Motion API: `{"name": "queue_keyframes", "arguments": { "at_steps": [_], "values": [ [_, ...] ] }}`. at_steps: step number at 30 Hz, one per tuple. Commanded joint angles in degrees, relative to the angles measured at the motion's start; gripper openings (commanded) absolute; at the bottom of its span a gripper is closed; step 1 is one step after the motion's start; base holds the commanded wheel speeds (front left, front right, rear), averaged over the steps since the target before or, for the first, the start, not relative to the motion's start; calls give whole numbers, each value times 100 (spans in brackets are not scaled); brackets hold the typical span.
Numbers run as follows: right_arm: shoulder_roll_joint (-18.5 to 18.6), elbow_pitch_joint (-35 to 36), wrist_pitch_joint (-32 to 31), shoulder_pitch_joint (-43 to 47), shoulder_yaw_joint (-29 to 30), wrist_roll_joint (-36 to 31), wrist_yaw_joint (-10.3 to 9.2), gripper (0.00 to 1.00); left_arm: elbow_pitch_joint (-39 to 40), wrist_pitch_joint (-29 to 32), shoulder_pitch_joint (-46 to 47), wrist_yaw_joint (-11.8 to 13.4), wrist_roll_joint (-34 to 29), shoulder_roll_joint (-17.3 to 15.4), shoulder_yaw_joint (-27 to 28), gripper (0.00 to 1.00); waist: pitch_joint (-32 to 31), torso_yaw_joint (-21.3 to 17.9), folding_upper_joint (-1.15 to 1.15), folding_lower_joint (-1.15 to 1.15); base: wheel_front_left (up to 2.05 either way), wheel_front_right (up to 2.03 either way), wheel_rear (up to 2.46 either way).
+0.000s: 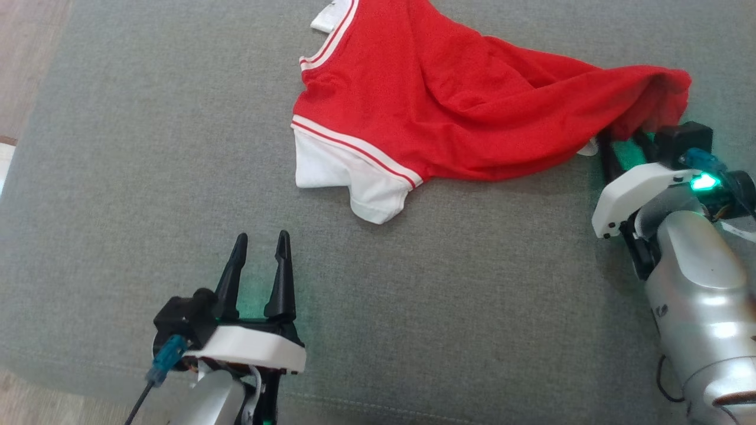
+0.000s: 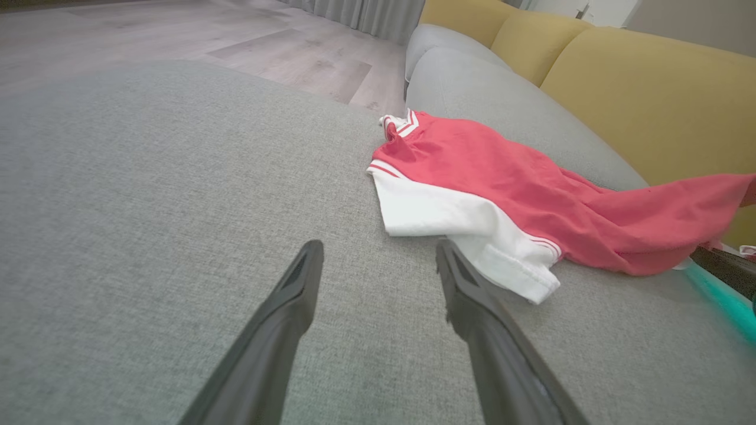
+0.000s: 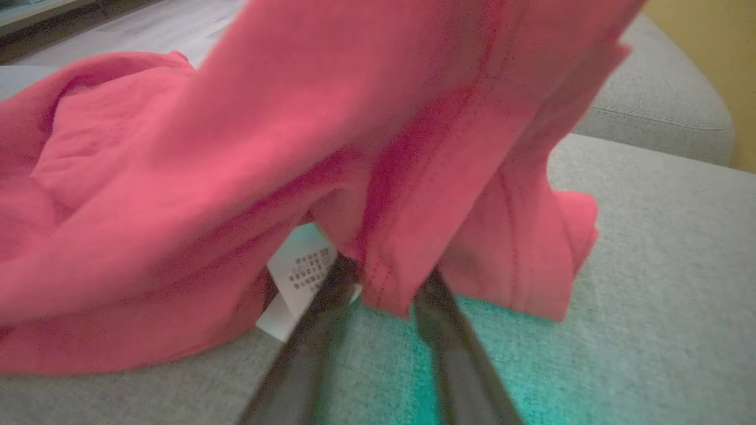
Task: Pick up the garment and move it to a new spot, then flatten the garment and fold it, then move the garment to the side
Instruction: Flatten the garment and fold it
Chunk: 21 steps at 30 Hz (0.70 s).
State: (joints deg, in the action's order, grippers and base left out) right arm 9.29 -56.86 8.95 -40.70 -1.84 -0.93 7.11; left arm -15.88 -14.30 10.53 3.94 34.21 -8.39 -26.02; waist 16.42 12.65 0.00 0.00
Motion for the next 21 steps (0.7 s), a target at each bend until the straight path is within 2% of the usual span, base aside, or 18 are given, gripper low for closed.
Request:
{"name": "queue_keyframes", "arguments": {
  "at_steps": [1,6,12,16,21],
  "values": [
    [-25,50,48,-197,-168,72,37,0,136,-67,212,-23,-28,-39,201,100,22,-21,0,0,0,0,0],
    [-112,77,242,-195,-297,273,37,0,129,-68,189,-1,-31,-52,256,100,-6,-194,0,0,0,0,0],
    [-262,716,262,266,-564,815,37,0,128,-69,114,12,-30,-64,326,100,-185,-555,0,0,0,0,0],
    [-274,1788,-182,892,-860,1305,37,0,150,-69,36,27,-22,-87,402,100,-308,-849,0,0,0,0,0],
    [66,3772,-1192,2027,-1068,1900,37,0,185,-69,-23,36,-25,-106,467,100,-412,-1122,0,0,0,0,0]
  ]
}}
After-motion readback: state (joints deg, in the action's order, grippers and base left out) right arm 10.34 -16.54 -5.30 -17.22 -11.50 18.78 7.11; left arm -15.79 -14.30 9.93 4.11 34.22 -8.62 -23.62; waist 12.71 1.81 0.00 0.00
